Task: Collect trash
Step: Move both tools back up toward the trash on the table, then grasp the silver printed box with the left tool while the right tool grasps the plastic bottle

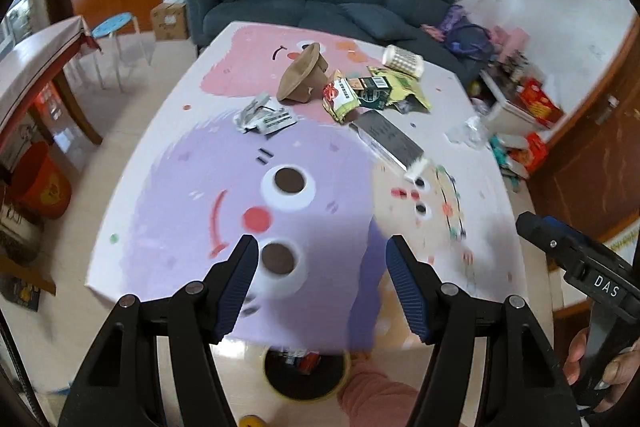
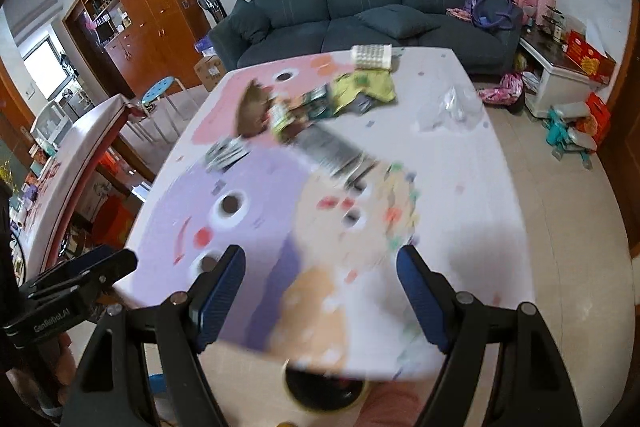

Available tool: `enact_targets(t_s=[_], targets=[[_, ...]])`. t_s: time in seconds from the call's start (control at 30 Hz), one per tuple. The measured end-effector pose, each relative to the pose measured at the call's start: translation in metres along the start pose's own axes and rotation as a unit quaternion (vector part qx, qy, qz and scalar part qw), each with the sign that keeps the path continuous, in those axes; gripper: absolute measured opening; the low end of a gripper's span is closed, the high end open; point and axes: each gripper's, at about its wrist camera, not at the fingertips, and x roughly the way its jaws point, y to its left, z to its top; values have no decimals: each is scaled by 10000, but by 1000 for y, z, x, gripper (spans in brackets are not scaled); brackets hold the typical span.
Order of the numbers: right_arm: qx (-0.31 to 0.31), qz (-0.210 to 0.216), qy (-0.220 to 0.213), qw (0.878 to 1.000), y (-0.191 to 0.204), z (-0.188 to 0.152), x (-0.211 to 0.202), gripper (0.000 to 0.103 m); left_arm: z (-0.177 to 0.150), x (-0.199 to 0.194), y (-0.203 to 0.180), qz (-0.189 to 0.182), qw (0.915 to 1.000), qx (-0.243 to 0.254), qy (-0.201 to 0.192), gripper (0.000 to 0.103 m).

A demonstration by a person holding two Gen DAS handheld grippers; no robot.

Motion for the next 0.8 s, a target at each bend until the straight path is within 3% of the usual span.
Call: enact_targets(t_s=[0.2,0.33,0.43,0.6,0.8], targets=[[38,167,360,9992,-74,62,48,79,48,75,-62,76,9978,-283,597,65],[63,96,596,9982,-116,94,82,79,75,130,-87,189,9916,-701,1073,67],[288,143,712,9969,-143,116,106,79,96,167,-98,264,9854,-1052,1310,79],[813,134,741,9938,-177,145,138,79,118,217,-104,517,9743,-1400,1687,79],[1434,-1,981,9848,-208,164,171,79,128,253,-104,1198,9601,-1628,1931,79]])
